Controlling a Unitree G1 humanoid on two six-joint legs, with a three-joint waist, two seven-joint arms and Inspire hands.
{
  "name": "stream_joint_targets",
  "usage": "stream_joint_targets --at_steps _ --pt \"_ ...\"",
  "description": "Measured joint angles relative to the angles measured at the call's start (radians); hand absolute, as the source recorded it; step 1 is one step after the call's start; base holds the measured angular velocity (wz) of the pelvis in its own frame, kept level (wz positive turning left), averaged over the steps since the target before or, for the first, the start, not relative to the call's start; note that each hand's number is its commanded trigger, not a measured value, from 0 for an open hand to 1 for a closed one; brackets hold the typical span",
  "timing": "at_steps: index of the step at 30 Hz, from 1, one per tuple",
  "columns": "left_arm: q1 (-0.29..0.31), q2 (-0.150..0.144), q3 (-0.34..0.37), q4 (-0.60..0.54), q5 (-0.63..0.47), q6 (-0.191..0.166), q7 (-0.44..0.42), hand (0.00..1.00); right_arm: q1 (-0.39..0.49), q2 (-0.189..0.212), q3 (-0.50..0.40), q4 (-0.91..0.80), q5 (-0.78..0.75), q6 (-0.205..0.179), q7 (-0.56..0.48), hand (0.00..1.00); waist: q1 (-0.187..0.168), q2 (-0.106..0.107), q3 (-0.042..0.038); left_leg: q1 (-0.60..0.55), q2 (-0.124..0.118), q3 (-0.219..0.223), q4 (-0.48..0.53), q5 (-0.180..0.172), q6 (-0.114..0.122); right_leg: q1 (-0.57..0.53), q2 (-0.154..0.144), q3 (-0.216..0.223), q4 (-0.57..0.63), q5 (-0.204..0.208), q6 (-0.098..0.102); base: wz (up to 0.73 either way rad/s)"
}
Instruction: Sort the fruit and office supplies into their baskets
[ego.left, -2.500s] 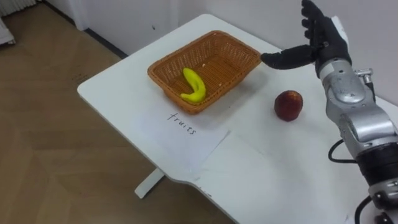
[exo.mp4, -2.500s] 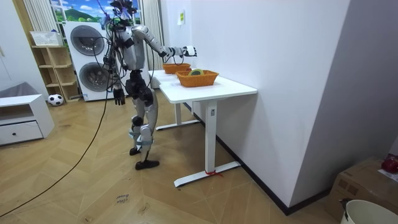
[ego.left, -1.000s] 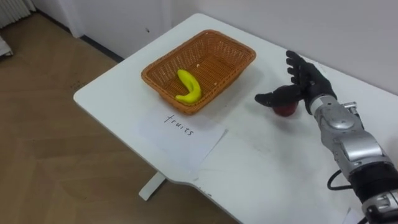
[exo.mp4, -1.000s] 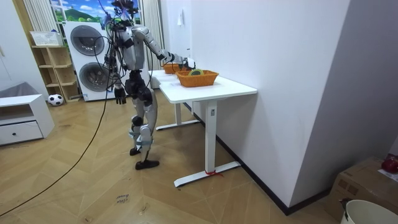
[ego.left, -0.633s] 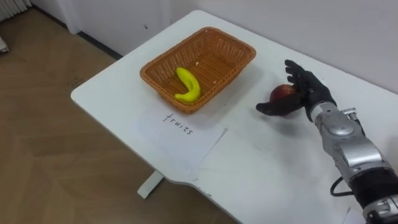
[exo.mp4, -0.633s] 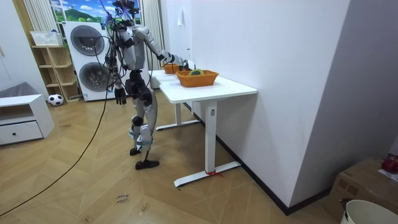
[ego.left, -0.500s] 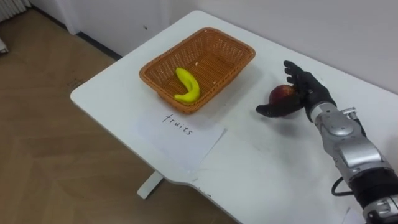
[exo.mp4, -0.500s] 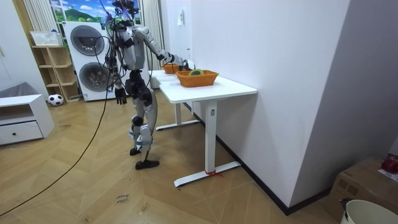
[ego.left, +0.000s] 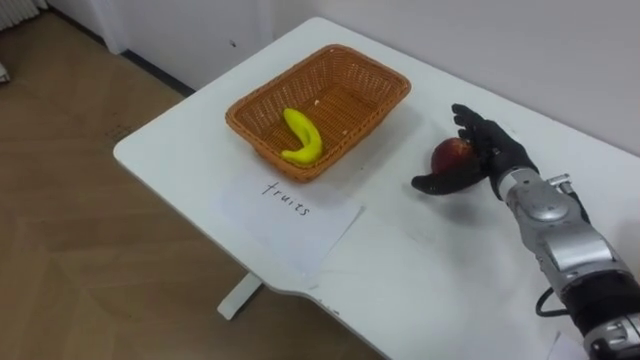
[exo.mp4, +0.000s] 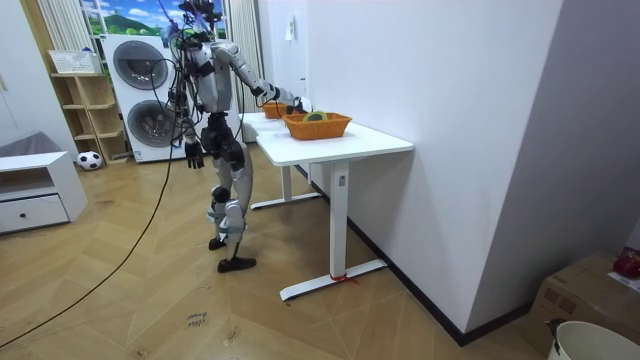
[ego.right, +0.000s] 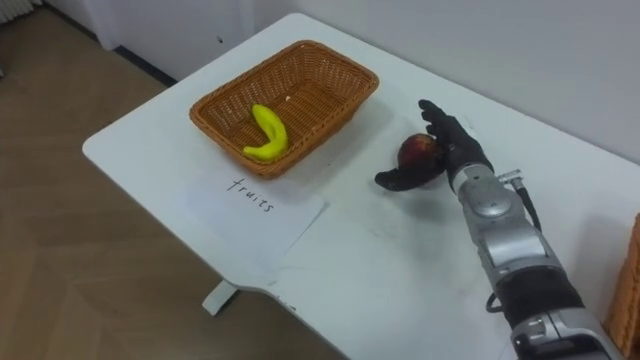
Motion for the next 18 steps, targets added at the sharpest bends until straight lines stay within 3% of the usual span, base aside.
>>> stream_joint_targets --at_steps 11,18 --pt "-0.004 0.005 0.000 -0.001 0.000 0.015 -0.017 0.00 -0.002 0.000 0.000 0.052 -0.006 0.003 0.032 0.00 0.000 -0.008 -0.0016 0.004 0.000 0.000 -0.002 0.000 0.000 0.003 0.000 0.001 0.000 0.000 0.000 0.00" --pt "-0.004 0.006 0.000 -0.001 0.000 0.016 -0.036 0.00 -0.009 -0.001 0.000 0.067 -0.036 0.002 0.053 0.00 0.000 -0.017 0.0017 0.004 0.000 0.000 -0.002 0.000 0.000 0.004 0.000 0.002 0.000 0.000 0.000 0.00"
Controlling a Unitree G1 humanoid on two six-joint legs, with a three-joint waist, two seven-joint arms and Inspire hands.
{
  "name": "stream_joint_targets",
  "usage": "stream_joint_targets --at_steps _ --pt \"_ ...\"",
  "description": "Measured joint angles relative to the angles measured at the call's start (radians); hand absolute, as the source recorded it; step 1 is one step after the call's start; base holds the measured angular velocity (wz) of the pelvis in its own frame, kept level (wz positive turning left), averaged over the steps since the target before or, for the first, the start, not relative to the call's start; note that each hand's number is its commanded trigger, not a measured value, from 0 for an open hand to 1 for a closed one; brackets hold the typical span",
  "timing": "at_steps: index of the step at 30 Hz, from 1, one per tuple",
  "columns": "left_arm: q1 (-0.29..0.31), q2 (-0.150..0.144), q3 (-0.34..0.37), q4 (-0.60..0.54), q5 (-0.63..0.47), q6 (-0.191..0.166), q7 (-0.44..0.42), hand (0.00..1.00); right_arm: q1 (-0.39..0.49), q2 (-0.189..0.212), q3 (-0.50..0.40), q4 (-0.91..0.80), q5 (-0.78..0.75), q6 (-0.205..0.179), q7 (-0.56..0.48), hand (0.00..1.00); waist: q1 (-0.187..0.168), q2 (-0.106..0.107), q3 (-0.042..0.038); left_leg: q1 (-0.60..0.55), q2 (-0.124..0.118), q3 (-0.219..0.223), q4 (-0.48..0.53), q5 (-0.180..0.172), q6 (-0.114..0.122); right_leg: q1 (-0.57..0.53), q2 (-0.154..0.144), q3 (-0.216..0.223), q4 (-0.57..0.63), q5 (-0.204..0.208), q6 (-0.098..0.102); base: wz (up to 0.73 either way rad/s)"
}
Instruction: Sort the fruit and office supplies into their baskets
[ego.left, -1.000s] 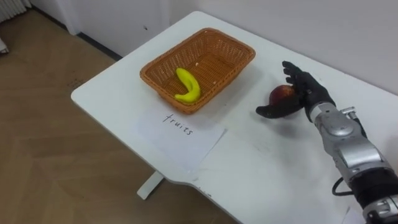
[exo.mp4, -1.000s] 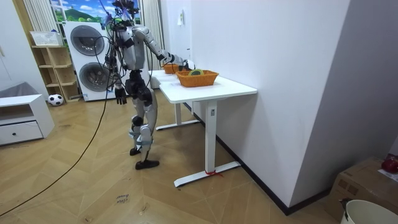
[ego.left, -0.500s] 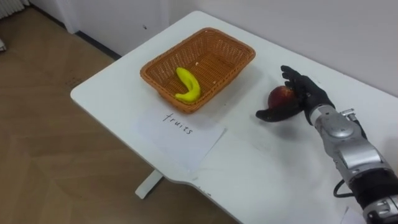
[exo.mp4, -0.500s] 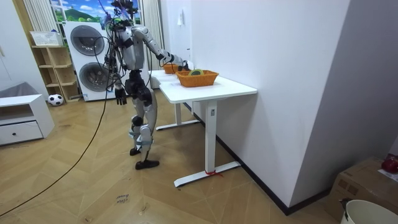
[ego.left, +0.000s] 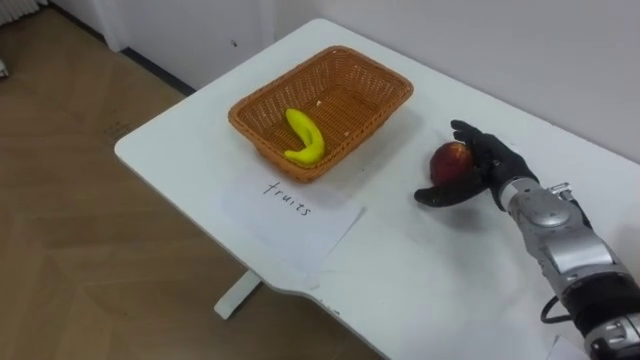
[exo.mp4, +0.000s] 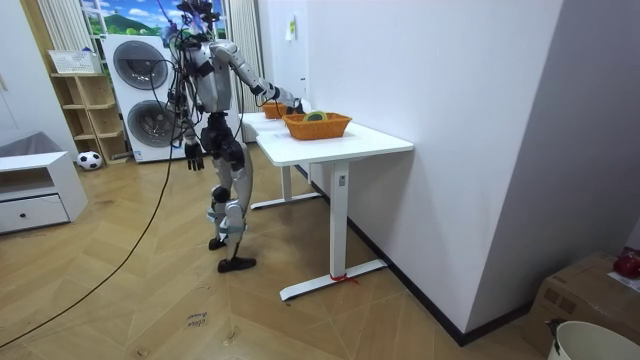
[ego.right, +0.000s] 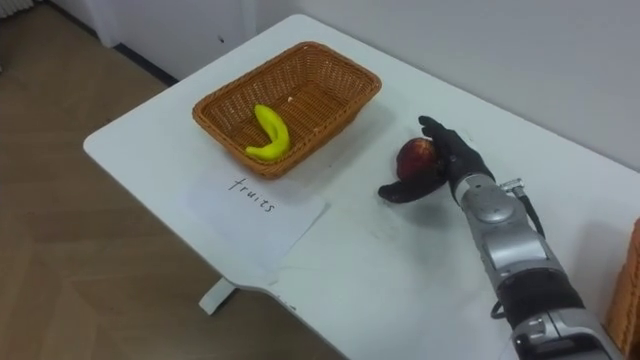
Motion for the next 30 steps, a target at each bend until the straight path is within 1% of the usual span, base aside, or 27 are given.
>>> stream_joint_targets --at_steps 1,2,3,4,8,13,24,30 --pt "0.000 0.000 0.000 0.000 0.000 0.000 0.000 0.00 -0.001 0.000 0.000 0.000 -0.002 0.000 0.002 0.00 0.000 0.000 0.0000 0.000 0.000 0.000 0.000 0.000 0.000 0.000 0.000 0.000 0.000 0.000 0.000 0.00" --pt "0.000 0.000 0.000 0.000 0.000 0.000 0.000 0.00 -0.001 0.000 0.000 0.000 -0.002 0.000 0.002 0.54 0.000 0.000 0.0000 0.000 0.000 0.000 0.000 0.000 0.000 0.000 0.000 0.000 0.000 0.000 0.000 0.00" --pt "0.000 0.000 0.000 0.000 0.000 0.000 -0.001 0.00 -0.001 0.000 0.000 0.000 -0.002 0.000 0.002 0.96 0.000 0.000 0.0000 0.000 0.000 0.000 0.000 0.000 0.000 0.000 0.000 0.000 0.000 0.000 0.000 0.00" --pt "0.000 0.000 0.000 0.000 0.000 0.000 -0.001 0.00 -0.001 0.000 0.000 0.000 -0.002 0.000 0.002 1.00 0.000 0.000 0.0000 0.000 0.000 0.000 0.000 0.000 0.000 0.000 0.000 0.000 0.000 0.000 0.000 0.00" --pt "0.000 0.000 0.000 0.000 0.000 0.001 -0.003 0.00 -0.003 -0.001 -0.001 0.000 -0.004 0.000 0.000 1.00 0.000 0.000 0.0000 0.000 0.000 0.000 0.000 0.000 0.000 0.000 0.000 0.000 0.000 0.000 0.000 0.00" --pt "-0.002 0.000 0.000 0.000 0.000 0.000 -0.002 0.00 -0.017 -0.023 -0.002 0.014 -0.034 0.000 0.000 1.00 0.000 0.000 0.0000 0.001 0.000 0.000 -0.003 0.000 0.000 -0.001 0.001 0.002 -0.001 0.000 0.000 0.00" --pt "-0.012 0.000 0.000 0.000 0.000 0.000 0.001 0.00 -0.019 -0.026 -0.001 0.018 -0.047 0.000 0.009 1.00 0.000 -0.001 0.0009 0.001 0.000 0.000 -0.004 0.000 0.000 -0.001 0.000 0.003 -0.001 0.000 0.000 0.00" --pt "-0.014 0.000 0.000 0.000 0.000 0.000 -0.001 0.00 -0.019 -0.025 -0.001 0.019 -0.046 0.003 0.024 1.00 0.000 -0.008 0.0052 0.001 0.000 0.001 -0.002 0.000 0.000 -0.001 0.000 0.003 -0.001 0.000 0.000 0.00"
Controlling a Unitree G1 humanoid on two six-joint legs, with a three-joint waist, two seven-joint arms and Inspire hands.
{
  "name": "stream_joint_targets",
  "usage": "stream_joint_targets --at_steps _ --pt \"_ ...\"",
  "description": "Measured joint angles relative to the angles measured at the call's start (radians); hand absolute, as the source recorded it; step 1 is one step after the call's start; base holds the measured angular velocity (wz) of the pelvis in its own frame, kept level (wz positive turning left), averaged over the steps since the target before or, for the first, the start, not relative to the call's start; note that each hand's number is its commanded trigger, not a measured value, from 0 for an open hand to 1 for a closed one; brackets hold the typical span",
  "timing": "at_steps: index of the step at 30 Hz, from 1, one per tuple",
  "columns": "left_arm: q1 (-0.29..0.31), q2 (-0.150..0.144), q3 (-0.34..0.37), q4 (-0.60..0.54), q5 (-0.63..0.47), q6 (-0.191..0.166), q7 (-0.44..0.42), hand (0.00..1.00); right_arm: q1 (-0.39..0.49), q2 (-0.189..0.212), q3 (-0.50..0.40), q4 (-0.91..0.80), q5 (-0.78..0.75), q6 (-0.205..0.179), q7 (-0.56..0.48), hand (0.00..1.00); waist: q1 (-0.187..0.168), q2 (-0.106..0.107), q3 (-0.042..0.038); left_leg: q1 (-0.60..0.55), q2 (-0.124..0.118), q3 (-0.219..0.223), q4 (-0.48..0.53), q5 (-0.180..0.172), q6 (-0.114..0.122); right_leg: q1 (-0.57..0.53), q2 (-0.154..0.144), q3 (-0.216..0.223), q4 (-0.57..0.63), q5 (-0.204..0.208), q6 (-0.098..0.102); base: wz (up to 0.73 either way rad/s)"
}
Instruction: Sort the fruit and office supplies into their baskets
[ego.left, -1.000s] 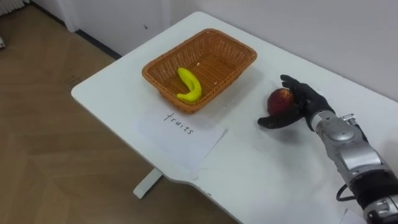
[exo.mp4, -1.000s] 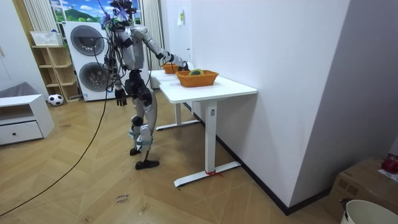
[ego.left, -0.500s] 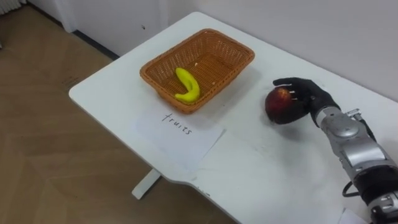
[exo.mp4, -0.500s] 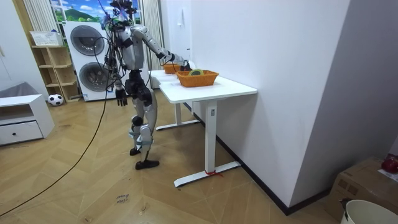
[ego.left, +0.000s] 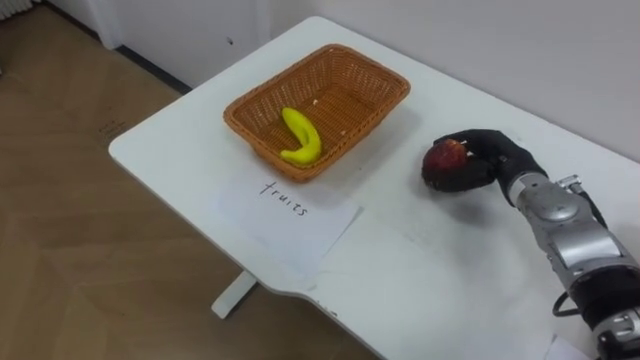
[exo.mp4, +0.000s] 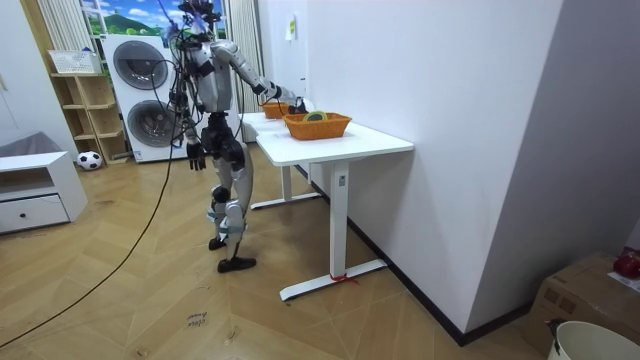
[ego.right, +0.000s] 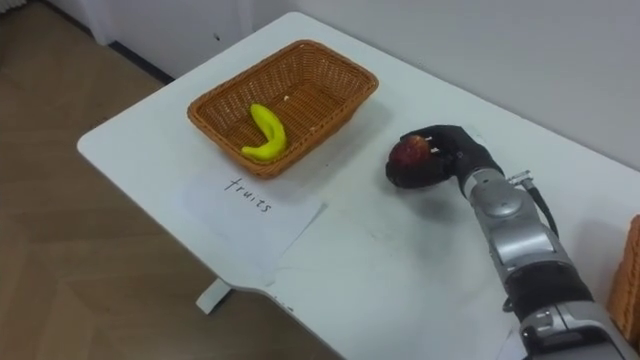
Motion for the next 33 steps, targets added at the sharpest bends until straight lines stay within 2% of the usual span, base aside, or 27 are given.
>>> stream_joint_targets --at_steps 10,18,23,33 --pt "-0.013 0.000 0.001 0.000 -0.001 0.000 -0.009 0.00 0.000 0.000 0.000 0.006 0.014 0.001 0.014 1.00 0.000 -0.005 0.0000 -0.001 0.000 0.000 0.003 0.000 0.000 0.001 0.001 -0.003 0.000 0.000 0.000 0.00" --pt "-0.031 0.019 0.012 -0.004 0.000 0.001 -0.006 0.00 -0.025 -0.001 0.000 -0.022 0.007 0.009 0.014 1.00 -0.011 -0.018 -0.0103 -0.004 0.000 0.002 0.001 0.000 0.000 -0.004 0.000 -0.003 0.000 0.000 0.000 0.00" --pt "-0.030 0.020 0.012 -0.001 -0.001 0.001 0.012 0.00 -0.070 -0.002 -0.001 -0.029 0.074 0.009 -0.010 1.00 -0.029 -0.021 -0.0118 0.009 -0.001 0.002 0.001 0.001 0.001 0.010 -0.001 -0.002 -0.002 0.000 0.000 0.00" --pt "0.000 0.020 0.034 0.000 0.000 -0.001 0.025 0.00 -0.077 -0.017 -0.045 -0.222 0.204 0.007 -0.067 1.00 -0.027 -0.018 -0.0107 0.017 -0.001 0.000 0.000 0.000 0.001 0.020 0.000 -0.002 -0.001 0.000 0.000 0.00"
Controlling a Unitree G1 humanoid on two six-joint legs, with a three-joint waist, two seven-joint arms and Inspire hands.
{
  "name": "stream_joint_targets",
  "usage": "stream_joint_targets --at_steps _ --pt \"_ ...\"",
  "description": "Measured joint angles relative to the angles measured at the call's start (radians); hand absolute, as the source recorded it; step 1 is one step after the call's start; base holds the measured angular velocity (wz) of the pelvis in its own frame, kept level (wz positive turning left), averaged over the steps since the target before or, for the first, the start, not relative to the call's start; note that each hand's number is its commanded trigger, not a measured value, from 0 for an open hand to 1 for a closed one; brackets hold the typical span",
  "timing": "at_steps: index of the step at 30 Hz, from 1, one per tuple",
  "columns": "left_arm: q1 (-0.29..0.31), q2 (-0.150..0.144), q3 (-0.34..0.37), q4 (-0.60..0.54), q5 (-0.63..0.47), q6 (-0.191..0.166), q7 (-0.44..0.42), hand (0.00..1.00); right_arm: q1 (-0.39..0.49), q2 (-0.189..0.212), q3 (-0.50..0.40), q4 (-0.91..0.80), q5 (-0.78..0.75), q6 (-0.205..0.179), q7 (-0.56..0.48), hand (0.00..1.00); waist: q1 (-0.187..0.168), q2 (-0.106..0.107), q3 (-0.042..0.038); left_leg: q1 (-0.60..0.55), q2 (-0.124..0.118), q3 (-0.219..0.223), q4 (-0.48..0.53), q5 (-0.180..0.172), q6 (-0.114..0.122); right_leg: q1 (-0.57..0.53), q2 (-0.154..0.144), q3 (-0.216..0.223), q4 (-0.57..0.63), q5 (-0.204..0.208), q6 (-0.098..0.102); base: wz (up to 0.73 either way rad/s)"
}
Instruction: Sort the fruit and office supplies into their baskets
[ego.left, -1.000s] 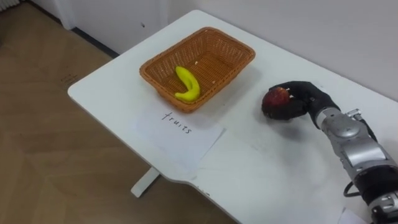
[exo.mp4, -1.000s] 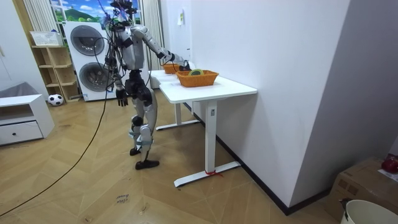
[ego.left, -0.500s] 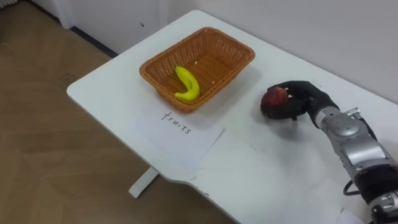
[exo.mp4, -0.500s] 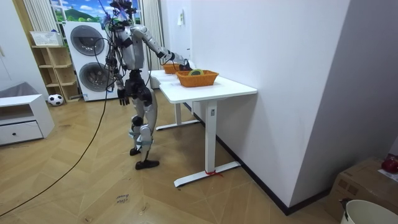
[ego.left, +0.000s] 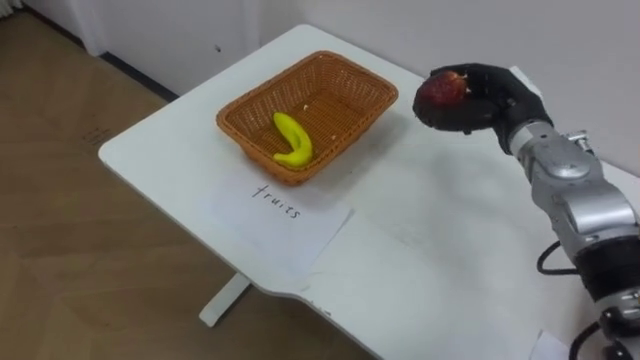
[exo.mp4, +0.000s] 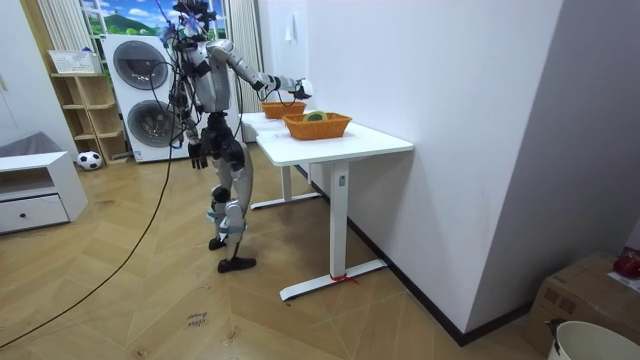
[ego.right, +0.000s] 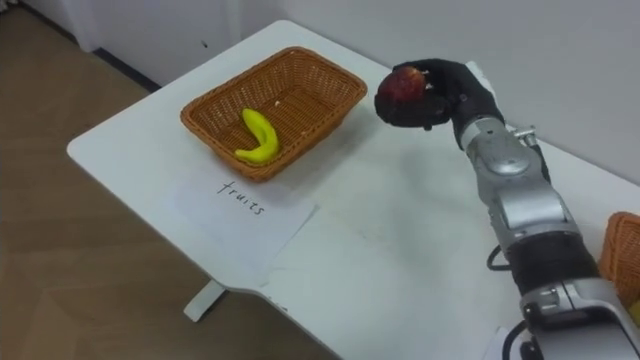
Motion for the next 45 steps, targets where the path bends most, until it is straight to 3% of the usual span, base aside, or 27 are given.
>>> stream_joint_targets --at_steps 7,17,25,30,35,42,43,44,45 --pt "0.014 0.000 0.001 0.003 0.004 0.000 0.012 0.00 -0.023 0.000 0.000 -0.031 -0.028 0.000 -0.021 1.00 0.018 0.007 0.0048 -0.002 -0.001 -0.001 0.000 0.000 0.000 0.000 0.000 0.001 0.000 0.000 0.000 0.00" --pt "0.013 0.000 0.002 0.011 0.011 0.002 -0.026 0.00 -0.024 -0.002 0.007 -0.031 -0.041 0.000 -0.022 1.00 0.059 0.008 0.0052 -0.001 -0.001 -0.005 -0.001 0.000 0.000 0.002 0.000 -0.003 0.000 0.000 0.000 0.01" --pt "0.018 0.000 0.002 0.012 0.011 0.007 -0.039 0.00 -0.024 -0.002 0.009 -0.031 -0.038 0.001 -0.013 1.00 0.081 0.005 0.0052 -0.008 -0.007 -0.034 0.006 0.000 0.000 0.011 0.000 -0.006 0.001 -0.001 0.002 0.11" --pt "0.041 0.001 0.003 0.005 0.010 0.007 -0.042 0.00 -0.024 -0.005 0.067 -0.026 -0.031 0.001 -0.003 1.00 0.115 -0.016 0.0004 -0.009 -0.007 -0.038 0.006 0.000 0.000 0.012 0.000 -0.018 0.002 -0.003 0.004 0.03" --pt "0.055 0.007 0.003 -0.001 0.010 0.005 -0.050 0.00 -0.023 -0.004 0.121 -0.008 -0.047 0.001 0.003 1.00 0.135 -0.033 0.0114 0.000 -0.014 -0.057 0.013 0.000 0.000 0.031 -0.002 -0.022 0.000 -0.005 0.008 0.11" --pt "0.075 0.029 0.006 0.000 0.011 0.008 -0.081 0.00 -0.023 -0.001 0.127 -0.007 -0.037 0.001 0.012 1.00 0.165 -0.037 0.0123 -0.005 -0.017 -0.059 0.023 -0.001 0.000 0.030 -0.001 -0.006 0.000 -0.005 0.008 0.01" --pt "0.077 0.029 0.010 0.000 0.011 0.008 -0.083 0.00 -0.023 0.000 0.127 -0.007 -0.037 0.001 0.012 0.94 0.165 -0.038 0.0122 -0.005 -0.017 -0.059 0.023 -0.001 0.000 0.030 -0.001 -0.006 0.000 -0.005 0.008 0.00" --pt "0.081 0.030 0.017 0.000 0.011 0.008 -0.085 0.00 -0.023 0.002 0.127 -0.007 -0.037 0.001 0.012 0.75 0.166 -0.039 0.0122 -0.005 -0.017 -0.059 0.023 -0.001 0.000 0.030 -0.001 -0.006 0.000 -0.005 0.008 0.00" --pt "0.083 0.031 0.020 0.000 0.011 0.008 -0.087 0.00 -0.023 0.002 0.127 -0.007 -0.037 0.001 0.012 0.69 0.166 -0.040 0.0124 -0.005 -0.017 -0.059 0.022 -0.001 0.000 0.031 -0.001 -0.006 0.000 -0.005 0.008 0.00"
